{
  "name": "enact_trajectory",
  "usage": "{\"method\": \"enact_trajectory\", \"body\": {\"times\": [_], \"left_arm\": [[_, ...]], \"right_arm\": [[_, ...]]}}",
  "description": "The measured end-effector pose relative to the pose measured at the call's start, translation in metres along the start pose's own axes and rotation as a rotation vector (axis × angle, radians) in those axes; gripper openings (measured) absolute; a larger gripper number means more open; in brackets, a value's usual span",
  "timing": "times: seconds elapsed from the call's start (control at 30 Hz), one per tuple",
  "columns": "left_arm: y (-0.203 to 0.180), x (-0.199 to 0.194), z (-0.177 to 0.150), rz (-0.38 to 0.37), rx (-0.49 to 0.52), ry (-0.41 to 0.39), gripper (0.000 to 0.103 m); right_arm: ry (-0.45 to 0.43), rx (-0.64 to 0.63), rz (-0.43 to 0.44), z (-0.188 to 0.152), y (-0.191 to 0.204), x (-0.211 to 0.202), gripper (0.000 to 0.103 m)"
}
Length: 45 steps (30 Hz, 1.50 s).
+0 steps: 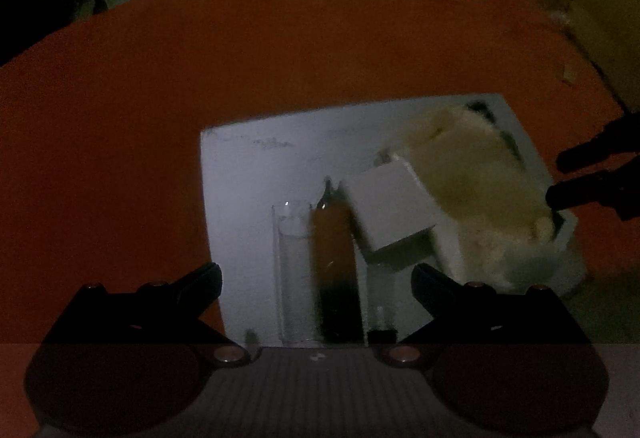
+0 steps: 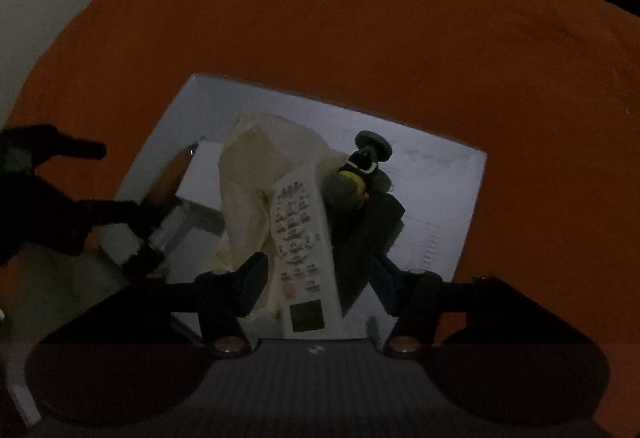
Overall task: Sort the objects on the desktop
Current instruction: 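Close the right tool on the white remote control while the left tool approaches the clear glass tube, then close the left tool around the clear glass tube while the right tool holds the remote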
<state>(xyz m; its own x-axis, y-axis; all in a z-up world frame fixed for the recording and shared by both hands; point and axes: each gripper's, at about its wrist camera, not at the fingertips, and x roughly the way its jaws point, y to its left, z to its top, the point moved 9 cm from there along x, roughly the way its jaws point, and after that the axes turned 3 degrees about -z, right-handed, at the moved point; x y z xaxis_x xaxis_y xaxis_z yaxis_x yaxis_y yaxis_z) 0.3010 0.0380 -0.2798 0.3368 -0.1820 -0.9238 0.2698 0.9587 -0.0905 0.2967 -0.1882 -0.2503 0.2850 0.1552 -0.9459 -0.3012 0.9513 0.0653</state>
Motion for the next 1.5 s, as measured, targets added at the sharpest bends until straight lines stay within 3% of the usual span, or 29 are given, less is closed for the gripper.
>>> {"method": "enact_trajectory", "body": {"times": [0.23,0.5,0.57,0.63,0.7,1.13,1.5], "left_arm": [[-0.005,0.019,-0.001,-0.008,0.042,0.052,0.102],[0.002,0.027,0.003,-0.052,-0.057,0.074,0.095],[0.003,0.027,0.004,-0.036,-0.077,0.070,0.084],[0.003,0.030,0.002,-0.047,-0.091,0.095,0.059],[0.001,0.033,-0.001,-0.076,-0.107,0.115,0.050],[0.016,0.031,0.007,-0.052,-0.113,0.083,0.042],[0.024,0.043,0.013,-0.030,-0.141,0.072,0.043]], "right_arm": [[0.037,-0.043,-0.051,-0.004,0.009,0.019,0.060],[0.073,-0.038,-0.085,-0.009,0.010,0.036,0.063],[0.072,-0.032,-0.087,-0.010,0.010,0.036,0.063],[0.078,-0.017,-0.086,-0.012,0.009,0.036,0.062],[0.084,0.002,-0.085,-0.015,0.008,0.035,0.061],[0.085,0.010,-0.067,-0.026,0.004,0.022,0.046],[0.072,0.007,-0.088,-0.017,0.005,0.019,0.051]]}}
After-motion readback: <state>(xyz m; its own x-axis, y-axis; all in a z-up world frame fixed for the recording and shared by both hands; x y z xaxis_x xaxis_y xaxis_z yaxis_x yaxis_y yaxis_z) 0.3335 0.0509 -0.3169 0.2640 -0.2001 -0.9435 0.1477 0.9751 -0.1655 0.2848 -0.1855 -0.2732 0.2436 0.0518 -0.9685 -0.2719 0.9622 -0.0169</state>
